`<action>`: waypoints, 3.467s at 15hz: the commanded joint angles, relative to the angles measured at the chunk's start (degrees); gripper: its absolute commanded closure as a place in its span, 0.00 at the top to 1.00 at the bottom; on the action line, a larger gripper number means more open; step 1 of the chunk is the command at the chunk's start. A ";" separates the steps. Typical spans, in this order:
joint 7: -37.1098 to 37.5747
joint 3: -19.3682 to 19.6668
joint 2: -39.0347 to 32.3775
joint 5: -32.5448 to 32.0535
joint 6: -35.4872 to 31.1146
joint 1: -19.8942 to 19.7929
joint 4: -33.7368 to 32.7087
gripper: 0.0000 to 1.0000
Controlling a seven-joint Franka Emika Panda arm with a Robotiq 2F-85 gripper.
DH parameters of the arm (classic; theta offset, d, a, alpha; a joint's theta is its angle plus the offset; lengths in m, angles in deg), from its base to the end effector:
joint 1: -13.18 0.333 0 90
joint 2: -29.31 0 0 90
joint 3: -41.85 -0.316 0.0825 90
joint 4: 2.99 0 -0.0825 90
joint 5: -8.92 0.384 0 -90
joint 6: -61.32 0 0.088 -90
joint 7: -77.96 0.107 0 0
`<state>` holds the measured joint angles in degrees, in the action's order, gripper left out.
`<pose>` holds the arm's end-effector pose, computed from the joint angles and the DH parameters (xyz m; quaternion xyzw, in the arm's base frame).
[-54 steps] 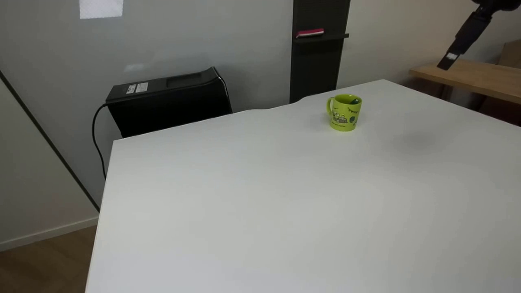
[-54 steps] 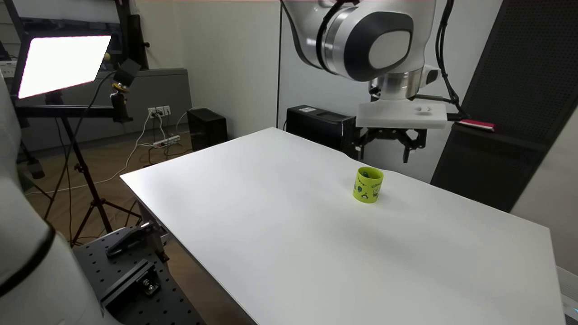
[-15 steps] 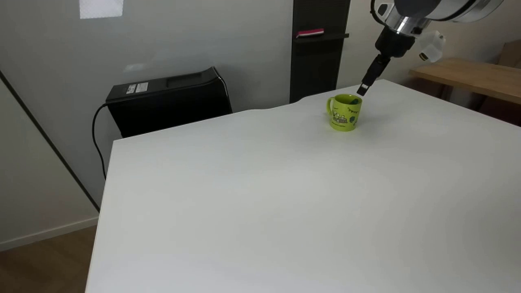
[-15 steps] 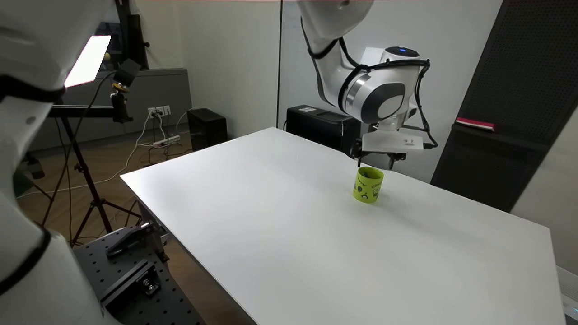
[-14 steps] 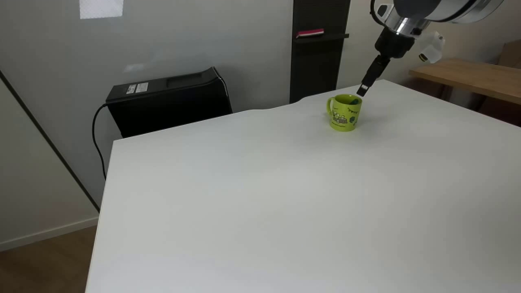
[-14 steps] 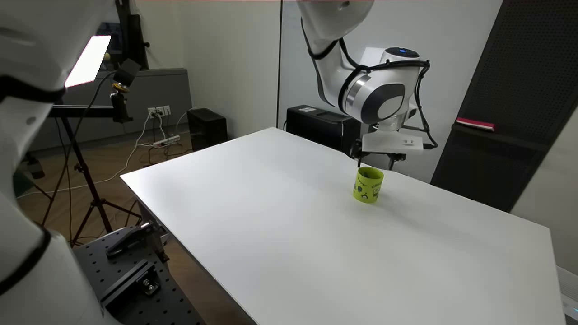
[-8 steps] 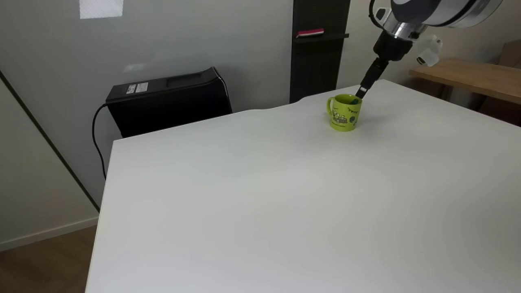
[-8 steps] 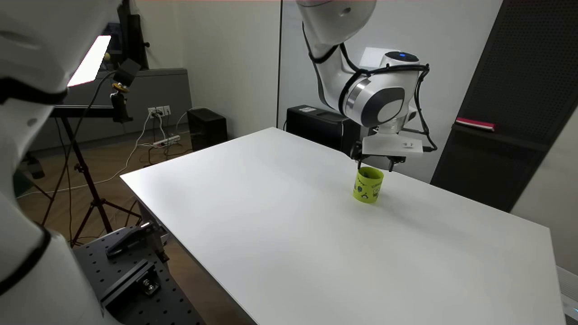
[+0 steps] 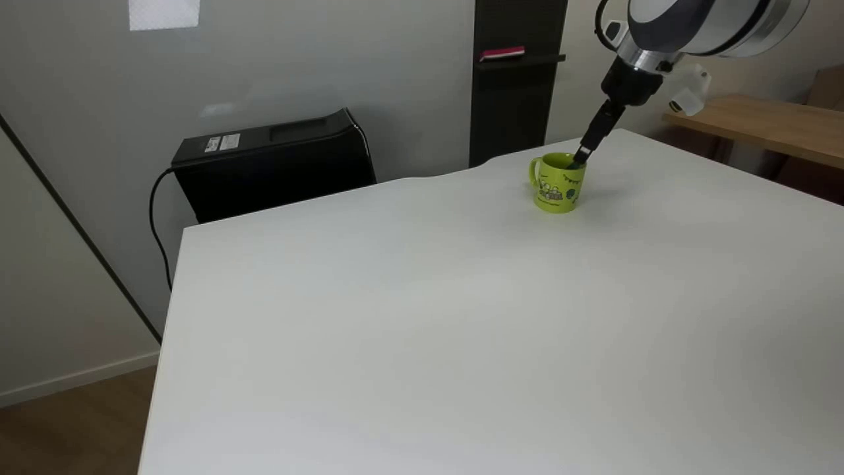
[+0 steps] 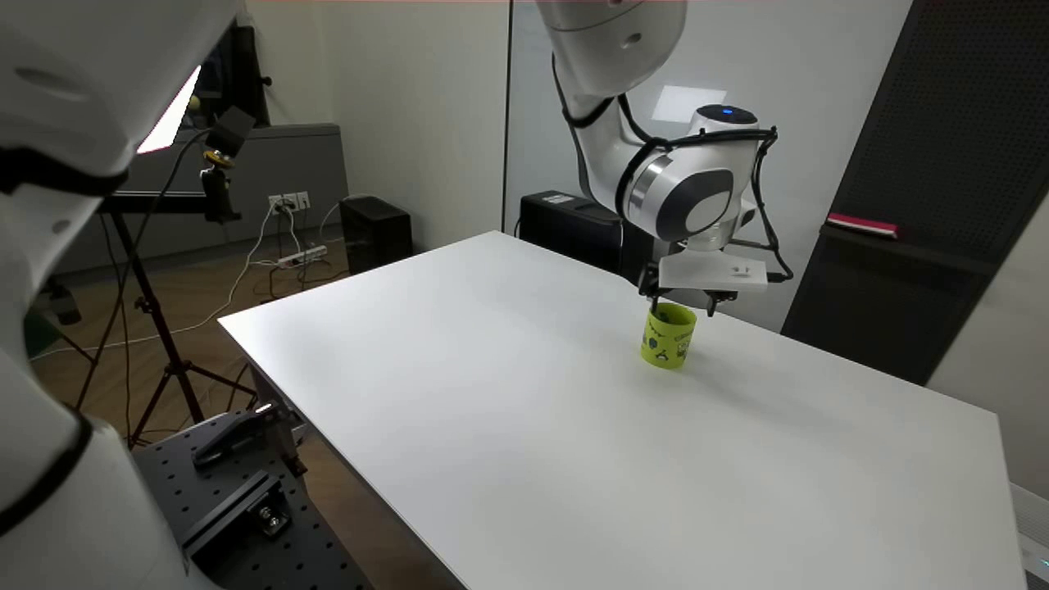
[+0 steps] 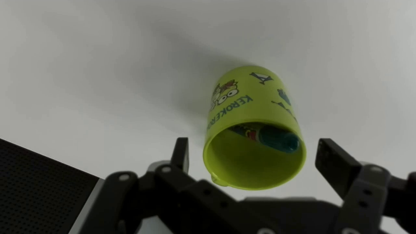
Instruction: Remove the marker from the cup and put it on the table
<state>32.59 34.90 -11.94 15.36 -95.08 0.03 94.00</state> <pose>0.6989 -0.0917 0.2129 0.9487 0.2651 0.1719 0.0082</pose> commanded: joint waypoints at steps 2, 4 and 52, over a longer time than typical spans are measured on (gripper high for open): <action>3.00 -0.06 -2.24 -1.86 -1.56 0.04 -2.79 1.00; 3.44 -0.16 -2.55 -2.23 -1.63 -0.01 -2.98 1.00; 6.13 -2.15 7.61 6.14 18.35 -5.71 -8.09 0.03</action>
<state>40.23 33.83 -5.86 18.48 -79.55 -4.30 86.25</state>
